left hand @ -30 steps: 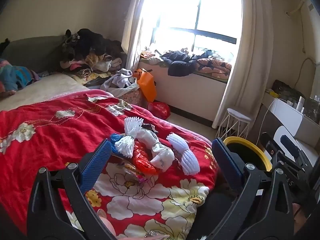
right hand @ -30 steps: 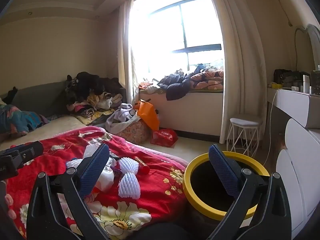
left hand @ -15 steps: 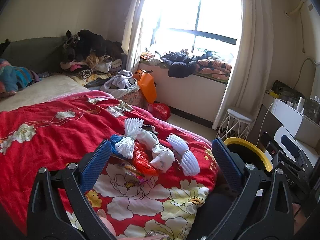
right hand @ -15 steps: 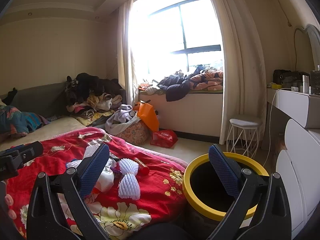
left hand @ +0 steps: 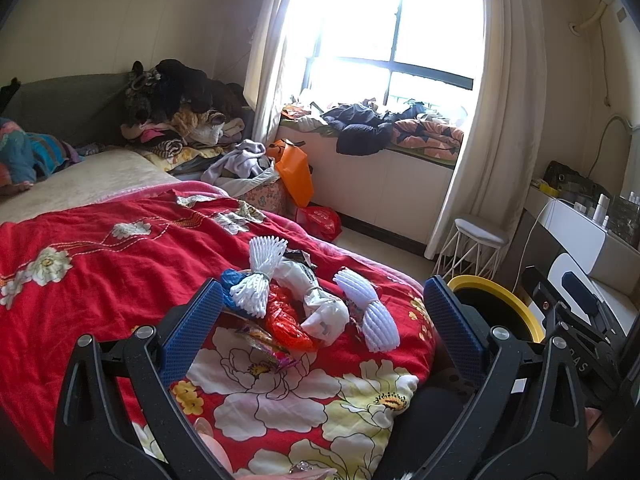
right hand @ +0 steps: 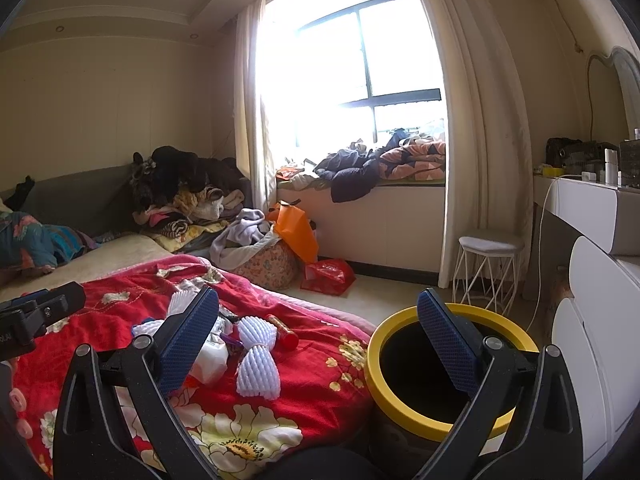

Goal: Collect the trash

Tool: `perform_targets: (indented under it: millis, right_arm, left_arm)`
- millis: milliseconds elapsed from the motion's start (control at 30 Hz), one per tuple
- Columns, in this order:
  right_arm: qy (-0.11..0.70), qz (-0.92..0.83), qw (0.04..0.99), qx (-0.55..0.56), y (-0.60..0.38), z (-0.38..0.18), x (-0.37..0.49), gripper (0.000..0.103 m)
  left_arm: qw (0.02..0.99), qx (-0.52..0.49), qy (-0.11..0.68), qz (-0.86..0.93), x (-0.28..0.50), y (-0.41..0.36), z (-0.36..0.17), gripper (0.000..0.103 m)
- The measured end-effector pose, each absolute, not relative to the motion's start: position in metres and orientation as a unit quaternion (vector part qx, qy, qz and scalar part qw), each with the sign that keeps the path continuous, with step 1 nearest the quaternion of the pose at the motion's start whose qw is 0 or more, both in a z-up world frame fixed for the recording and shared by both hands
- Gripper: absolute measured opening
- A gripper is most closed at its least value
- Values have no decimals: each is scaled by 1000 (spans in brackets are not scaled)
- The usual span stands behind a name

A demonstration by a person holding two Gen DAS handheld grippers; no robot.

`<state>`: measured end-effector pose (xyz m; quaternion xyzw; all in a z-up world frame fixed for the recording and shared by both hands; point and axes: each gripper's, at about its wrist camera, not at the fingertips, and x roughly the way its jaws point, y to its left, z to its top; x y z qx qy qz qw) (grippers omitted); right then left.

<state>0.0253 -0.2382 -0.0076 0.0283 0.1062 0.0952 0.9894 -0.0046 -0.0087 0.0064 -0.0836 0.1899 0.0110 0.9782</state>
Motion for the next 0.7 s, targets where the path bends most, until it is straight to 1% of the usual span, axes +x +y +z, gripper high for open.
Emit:
perform_targets:
  millis: [700]
  right_arm:
    - [112,96,989,31,-240,-10,25,97]
  left_arm:
    - [978,-85,193,10,-2,-6,3,93]
